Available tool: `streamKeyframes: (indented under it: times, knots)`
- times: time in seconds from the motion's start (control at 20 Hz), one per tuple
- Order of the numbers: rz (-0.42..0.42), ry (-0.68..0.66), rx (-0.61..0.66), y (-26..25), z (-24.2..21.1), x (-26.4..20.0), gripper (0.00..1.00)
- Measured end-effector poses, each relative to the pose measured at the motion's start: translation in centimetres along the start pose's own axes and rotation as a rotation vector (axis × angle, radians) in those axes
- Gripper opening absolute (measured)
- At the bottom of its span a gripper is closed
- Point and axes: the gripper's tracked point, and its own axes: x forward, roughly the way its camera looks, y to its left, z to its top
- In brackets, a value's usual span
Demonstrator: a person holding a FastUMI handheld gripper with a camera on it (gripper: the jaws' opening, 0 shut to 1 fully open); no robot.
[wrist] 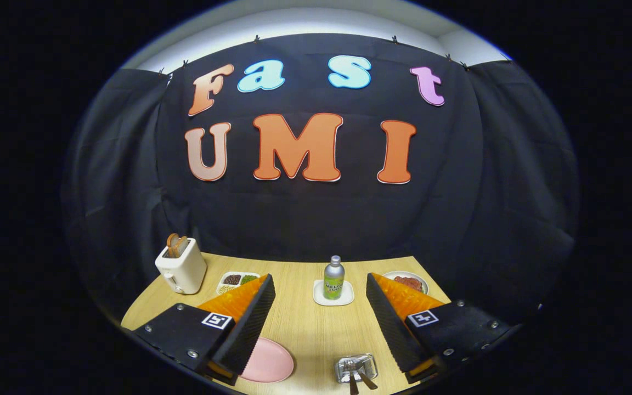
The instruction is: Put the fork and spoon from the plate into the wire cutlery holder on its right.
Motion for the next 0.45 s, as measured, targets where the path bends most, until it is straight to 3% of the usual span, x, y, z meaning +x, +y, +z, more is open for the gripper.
streamKeyframes:
  times: [0.2,0.45]
  knots:
    - [0.037,-0.04,0.108,0.8,0.2,-1.3,1.0]
    - [-0.001,-0.083,0.068,0.1,1.0,-2.2,0.99]
